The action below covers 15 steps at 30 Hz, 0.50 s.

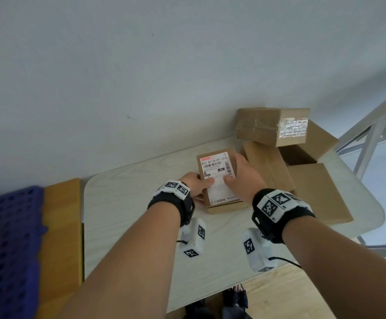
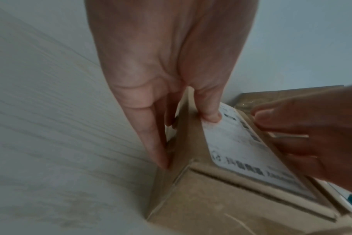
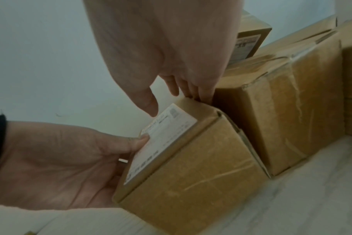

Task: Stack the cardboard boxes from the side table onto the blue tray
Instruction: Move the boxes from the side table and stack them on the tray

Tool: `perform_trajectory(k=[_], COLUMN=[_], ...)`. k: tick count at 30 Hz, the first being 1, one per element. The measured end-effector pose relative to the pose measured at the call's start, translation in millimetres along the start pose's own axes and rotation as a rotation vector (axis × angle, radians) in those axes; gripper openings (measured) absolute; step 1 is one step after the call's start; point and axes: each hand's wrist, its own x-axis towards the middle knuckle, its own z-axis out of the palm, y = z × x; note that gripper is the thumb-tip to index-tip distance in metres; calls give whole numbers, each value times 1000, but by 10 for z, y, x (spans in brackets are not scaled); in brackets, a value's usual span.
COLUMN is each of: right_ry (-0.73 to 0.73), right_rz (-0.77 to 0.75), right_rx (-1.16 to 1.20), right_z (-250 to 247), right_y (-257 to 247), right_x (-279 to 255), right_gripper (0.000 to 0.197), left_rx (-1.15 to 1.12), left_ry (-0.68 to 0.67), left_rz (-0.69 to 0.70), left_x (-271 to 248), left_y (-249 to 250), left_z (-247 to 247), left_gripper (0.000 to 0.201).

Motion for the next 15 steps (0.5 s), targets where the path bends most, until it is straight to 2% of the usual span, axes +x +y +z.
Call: perform_trajectory(k=[2,5,9,15], right_ry=[-39,-74,-56,-37], right_rz=[87,143,163,216], right_rx=[44,88,130,248], right_z=[8,55,97,168], right_y=[24,69,41,-3], right_x=[6,21,49,26], right_gripper=[62,49,62,69], left_rx=[-8,-51,-99,-128], left_ry=[-11,-47,-55,-30], left_rz=[-9,-34,-69,-100], left_x=[-10,-7,-16,-76], left_y=[-9,-45,-84,-155], left_z=[-52,-102,-174,-274], left_gripper=[25,34,34,28])
